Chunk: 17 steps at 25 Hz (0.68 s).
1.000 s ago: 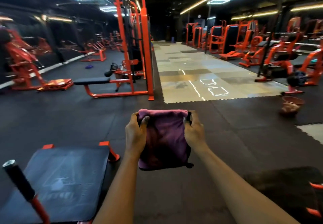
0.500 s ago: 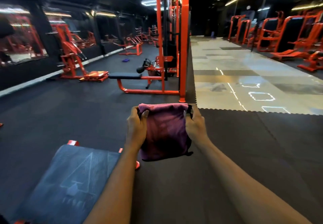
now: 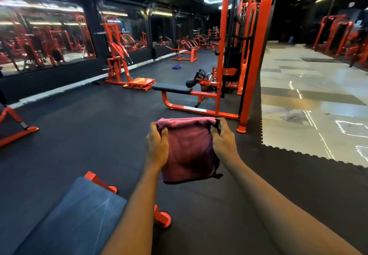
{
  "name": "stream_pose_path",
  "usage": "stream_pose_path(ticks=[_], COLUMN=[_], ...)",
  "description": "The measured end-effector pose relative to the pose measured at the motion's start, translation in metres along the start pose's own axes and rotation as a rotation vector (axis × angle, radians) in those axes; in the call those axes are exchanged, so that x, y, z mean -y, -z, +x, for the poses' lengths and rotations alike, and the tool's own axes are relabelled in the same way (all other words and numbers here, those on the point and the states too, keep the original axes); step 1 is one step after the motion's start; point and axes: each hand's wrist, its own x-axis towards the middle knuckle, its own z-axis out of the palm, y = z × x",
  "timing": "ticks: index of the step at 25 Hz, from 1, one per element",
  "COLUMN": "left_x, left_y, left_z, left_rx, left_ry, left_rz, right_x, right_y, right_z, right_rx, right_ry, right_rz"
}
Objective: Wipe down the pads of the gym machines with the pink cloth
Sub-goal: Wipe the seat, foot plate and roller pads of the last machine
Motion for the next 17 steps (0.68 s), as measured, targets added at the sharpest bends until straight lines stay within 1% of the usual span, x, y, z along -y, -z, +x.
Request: stream_pose_path(ticks=[7,9,14,17], left_x=[0.073,0.094,0.169,0.200], left_y=[-0.063,-0.077,-0.128,-0.157], left_z=[0.212,0.255,0.386,0.472], left_rx=[-0.052,-0.057,-0.099,-0.156], left_ry=[0.011,0.016,0.035,0.036], left_rz=[0.045,0.059,0.103,0.135], right_x=[-0.040,-0.053,-0.107,-0.132], right_y=[-0.112,-0.140,-0.226,-0.280], right_z=[0.214,0.259,0.404,0.501], right_rx=[0.058,0.064,0.154,0.209], right_ry=[-0.019,-0.015,-0.003,0.026], right_rz=[0.085,0.095,0.131,0.170])
